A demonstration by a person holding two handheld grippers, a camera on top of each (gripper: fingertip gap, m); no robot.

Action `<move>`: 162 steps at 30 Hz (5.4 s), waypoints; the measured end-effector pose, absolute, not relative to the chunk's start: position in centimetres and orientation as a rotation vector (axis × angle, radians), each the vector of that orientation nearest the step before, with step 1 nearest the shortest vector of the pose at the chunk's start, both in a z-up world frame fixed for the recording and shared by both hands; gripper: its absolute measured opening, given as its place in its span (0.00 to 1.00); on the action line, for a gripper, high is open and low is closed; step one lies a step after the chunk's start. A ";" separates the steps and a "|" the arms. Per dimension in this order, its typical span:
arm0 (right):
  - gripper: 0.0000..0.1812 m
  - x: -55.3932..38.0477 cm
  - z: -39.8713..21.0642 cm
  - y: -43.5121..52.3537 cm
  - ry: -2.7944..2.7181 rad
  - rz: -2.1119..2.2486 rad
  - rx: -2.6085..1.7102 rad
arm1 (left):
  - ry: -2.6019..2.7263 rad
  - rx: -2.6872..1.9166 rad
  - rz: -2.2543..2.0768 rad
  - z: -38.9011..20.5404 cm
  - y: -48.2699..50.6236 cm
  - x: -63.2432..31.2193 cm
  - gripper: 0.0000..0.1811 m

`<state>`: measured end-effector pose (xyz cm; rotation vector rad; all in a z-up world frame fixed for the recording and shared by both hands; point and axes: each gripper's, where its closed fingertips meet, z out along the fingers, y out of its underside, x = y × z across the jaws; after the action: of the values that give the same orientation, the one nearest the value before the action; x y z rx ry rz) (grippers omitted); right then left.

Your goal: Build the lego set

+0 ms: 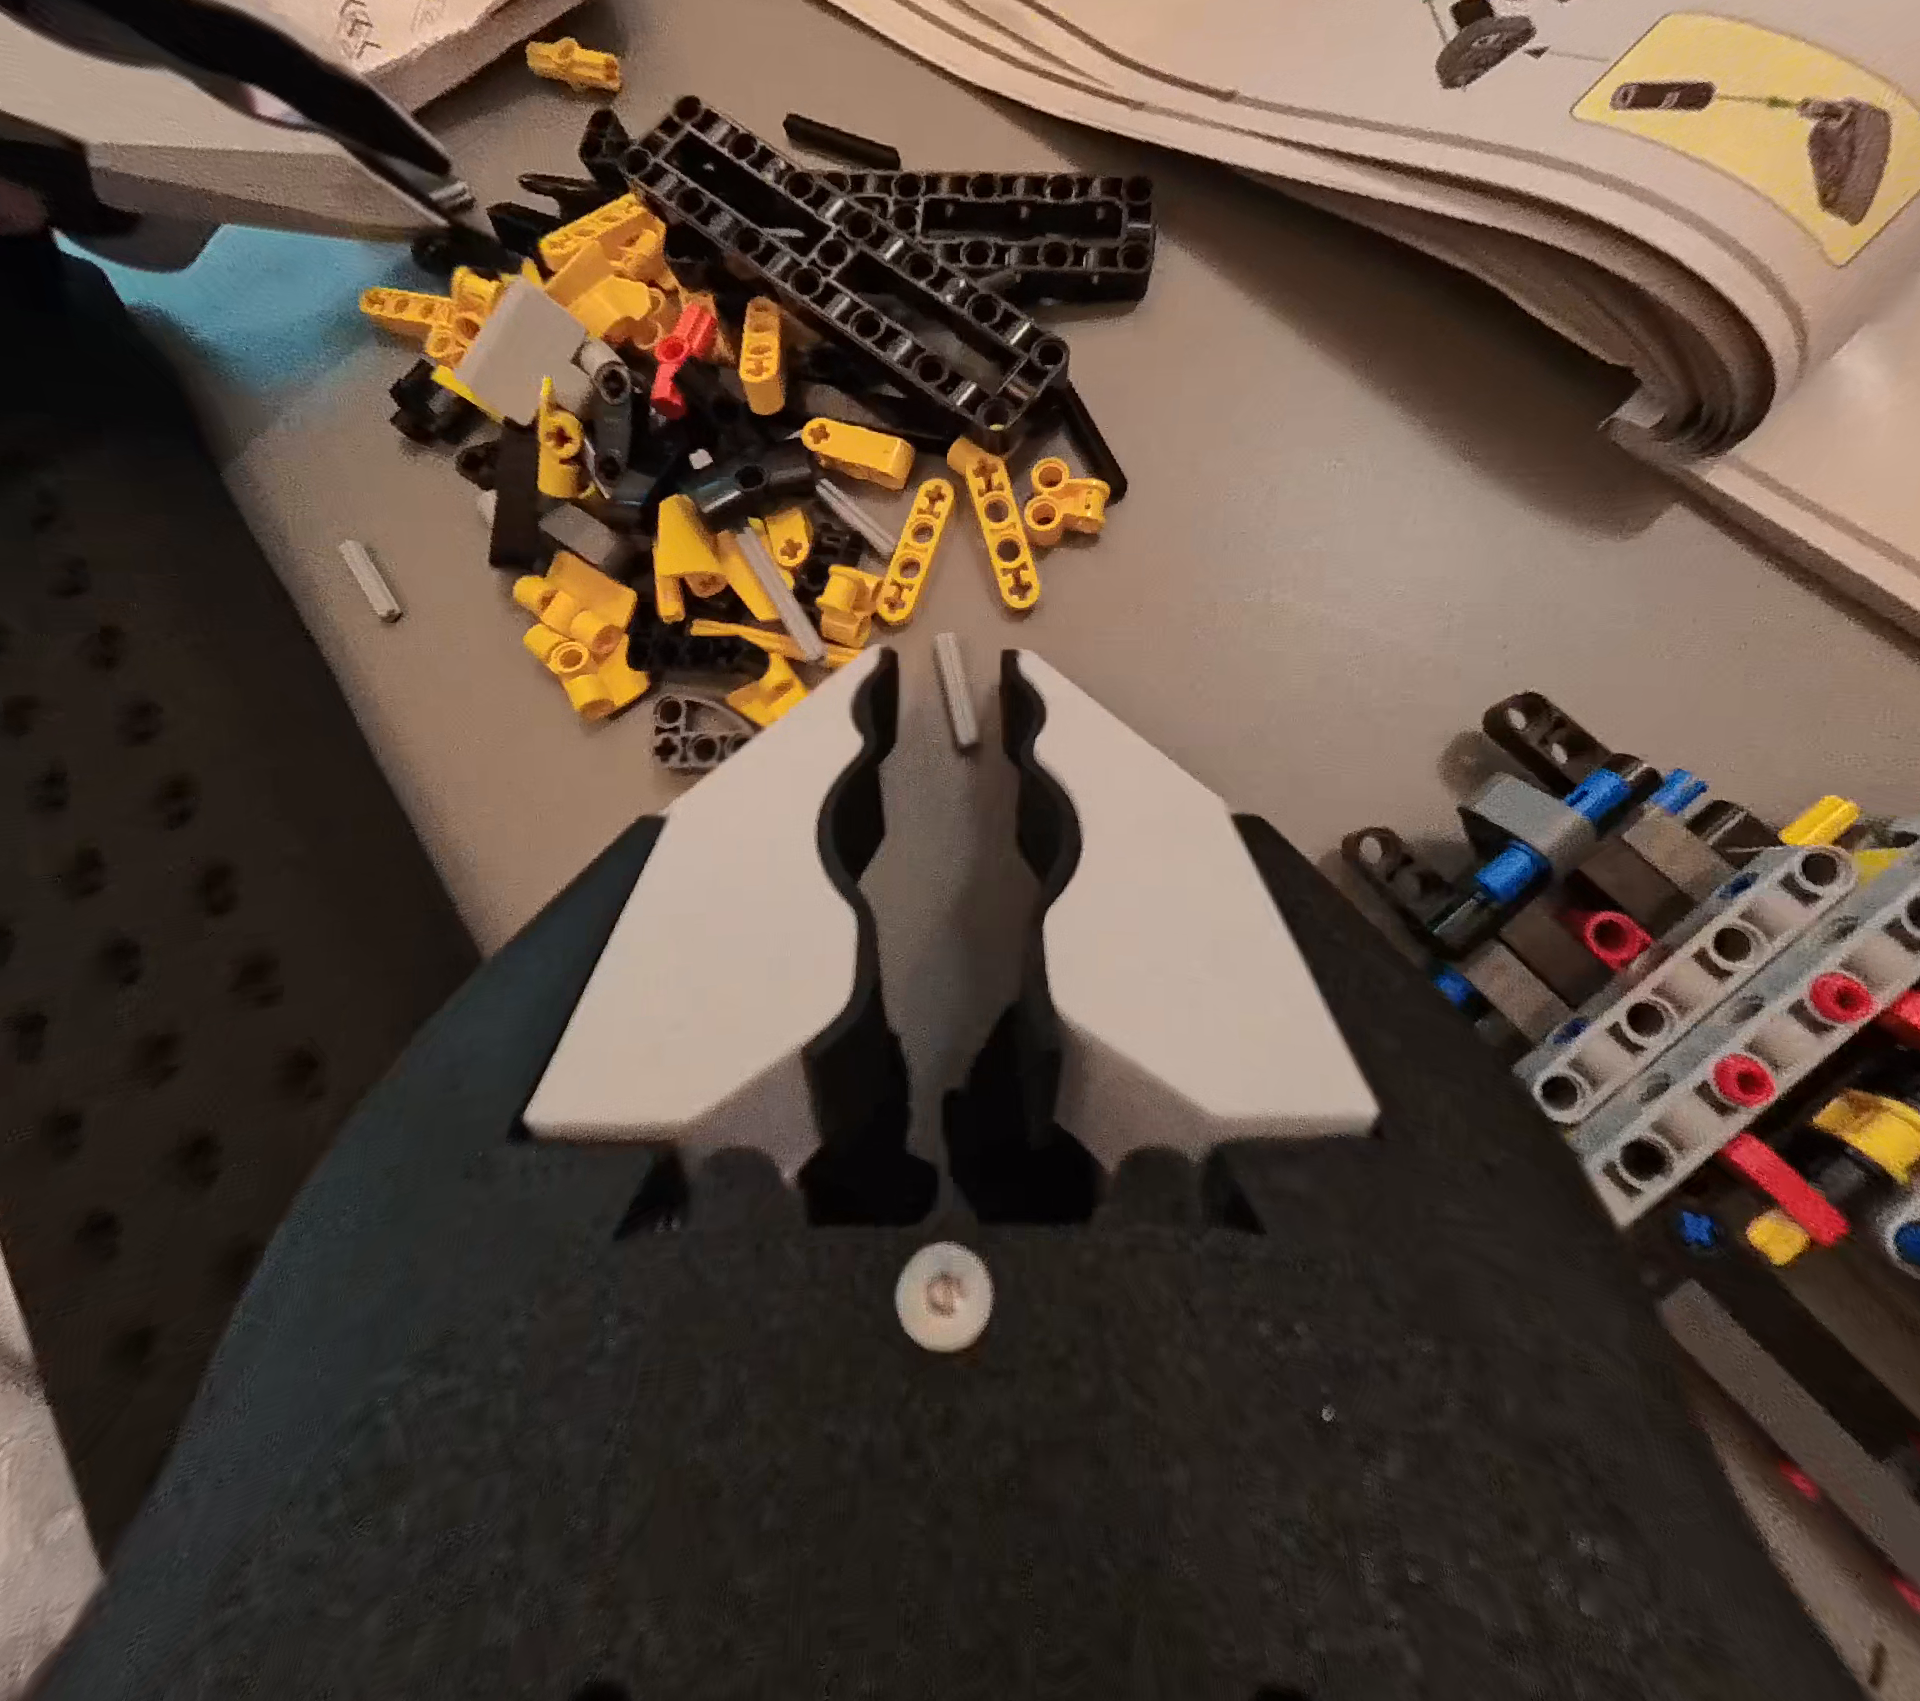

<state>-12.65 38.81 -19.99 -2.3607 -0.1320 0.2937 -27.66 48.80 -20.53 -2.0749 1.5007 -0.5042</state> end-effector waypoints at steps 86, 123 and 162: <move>0.11 -3.3 -13.6 33.2 -0.094 0.013 -2.095 | 1.506 -1.972 -0.051 -20.1 52.6 -32.9 0.00; 0.48 9.0 -18.2 30.5 0.006 0.155 -2.304 | 1.542 -1.753 -0.356 -14.0 53.9 -21.4 0.16; 0.00 9.1 -20.5 44.4 -0.360 -0.035 -2.487 | 2.095 -1.574 -0.777 -16.5 48.4 5.4 0.00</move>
<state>9.12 44.38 -20.52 -2.4869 -0.3596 -0.0353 5.37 48.36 -16.52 -1.5744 2.0949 -0.7769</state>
